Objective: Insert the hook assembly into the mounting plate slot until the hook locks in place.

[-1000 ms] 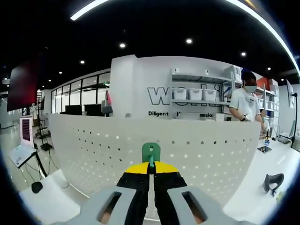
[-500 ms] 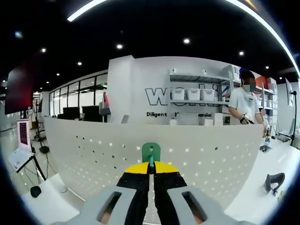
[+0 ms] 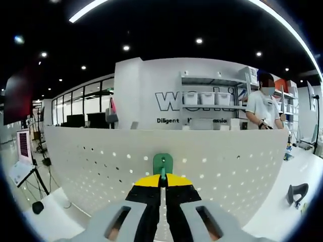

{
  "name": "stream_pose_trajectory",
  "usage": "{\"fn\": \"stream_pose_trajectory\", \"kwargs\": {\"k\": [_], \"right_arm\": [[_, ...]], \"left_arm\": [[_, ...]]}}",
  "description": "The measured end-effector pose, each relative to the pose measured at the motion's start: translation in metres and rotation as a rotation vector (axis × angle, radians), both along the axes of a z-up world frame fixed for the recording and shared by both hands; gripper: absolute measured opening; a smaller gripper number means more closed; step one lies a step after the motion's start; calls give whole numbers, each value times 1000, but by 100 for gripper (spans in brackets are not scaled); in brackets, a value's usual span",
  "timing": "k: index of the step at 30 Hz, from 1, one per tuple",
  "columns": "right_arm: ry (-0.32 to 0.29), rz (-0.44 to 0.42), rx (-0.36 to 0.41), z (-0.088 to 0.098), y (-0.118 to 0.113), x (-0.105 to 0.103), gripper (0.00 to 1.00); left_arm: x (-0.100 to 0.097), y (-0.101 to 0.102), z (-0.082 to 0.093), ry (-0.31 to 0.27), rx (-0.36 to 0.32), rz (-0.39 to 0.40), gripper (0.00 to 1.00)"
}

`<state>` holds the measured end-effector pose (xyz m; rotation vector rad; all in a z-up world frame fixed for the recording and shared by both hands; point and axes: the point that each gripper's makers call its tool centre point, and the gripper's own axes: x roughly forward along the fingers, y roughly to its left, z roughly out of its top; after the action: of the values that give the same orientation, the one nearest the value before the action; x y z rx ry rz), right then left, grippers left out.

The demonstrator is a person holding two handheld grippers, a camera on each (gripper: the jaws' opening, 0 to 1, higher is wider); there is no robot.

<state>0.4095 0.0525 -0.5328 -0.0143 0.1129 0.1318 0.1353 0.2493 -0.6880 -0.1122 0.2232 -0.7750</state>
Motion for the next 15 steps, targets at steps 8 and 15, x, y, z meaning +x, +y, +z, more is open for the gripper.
{"fn": "stream_pose_trajectory", "kwargs": {"k": [8, 15], "right_arm": [[-2, -8, 3, 0, -2, 2, 1], [12, -26, 58, -2, -3, 3, 1]], "left_arm": [[1, 0, -3, 10, 5, 1, 84], [-1, -2, -4, 14, 5, -4, 84]]}}
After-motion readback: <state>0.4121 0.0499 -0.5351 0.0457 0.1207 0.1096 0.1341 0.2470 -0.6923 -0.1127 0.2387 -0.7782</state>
